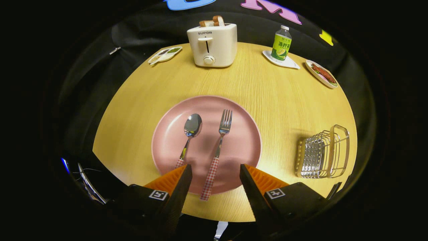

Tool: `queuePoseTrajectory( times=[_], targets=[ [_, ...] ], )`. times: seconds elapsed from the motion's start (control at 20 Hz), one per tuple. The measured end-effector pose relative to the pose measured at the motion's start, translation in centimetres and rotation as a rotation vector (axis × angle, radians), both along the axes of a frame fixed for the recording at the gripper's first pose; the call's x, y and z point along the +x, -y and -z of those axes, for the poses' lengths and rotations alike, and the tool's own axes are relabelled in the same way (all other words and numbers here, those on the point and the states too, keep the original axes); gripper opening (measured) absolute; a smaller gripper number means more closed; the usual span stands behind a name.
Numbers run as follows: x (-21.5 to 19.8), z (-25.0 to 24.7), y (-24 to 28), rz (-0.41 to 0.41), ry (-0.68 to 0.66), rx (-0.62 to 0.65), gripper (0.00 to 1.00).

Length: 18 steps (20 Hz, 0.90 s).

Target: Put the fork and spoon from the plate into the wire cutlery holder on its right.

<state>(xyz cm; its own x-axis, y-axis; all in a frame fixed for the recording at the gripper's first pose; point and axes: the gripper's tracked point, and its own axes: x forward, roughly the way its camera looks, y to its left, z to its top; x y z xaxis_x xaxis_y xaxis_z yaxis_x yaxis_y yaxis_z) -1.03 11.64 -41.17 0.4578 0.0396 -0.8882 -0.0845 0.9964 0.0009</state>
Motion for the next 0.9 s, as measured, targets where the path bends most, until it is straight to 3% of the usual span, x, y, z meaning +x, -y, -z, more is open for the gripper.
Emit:
queuePoseTrajectory(
  times=[0.1, 0.35, 0.7, 0.9],
  targets=[
    [0.3, 0.8, 0.1, 0.019, -0.036, 0.004, 0.80],
    [0.2, 2.7, 0.0, 0.031, -0.131, -0.001, 0.68],
    [-0.3, 3.0, 0.5, 0.046, -0.207, 0.011, 0.14],
    [-0.4, 0.4, 1.6, 0.029, -0.181, 0.032, 0.12]
  ],
)
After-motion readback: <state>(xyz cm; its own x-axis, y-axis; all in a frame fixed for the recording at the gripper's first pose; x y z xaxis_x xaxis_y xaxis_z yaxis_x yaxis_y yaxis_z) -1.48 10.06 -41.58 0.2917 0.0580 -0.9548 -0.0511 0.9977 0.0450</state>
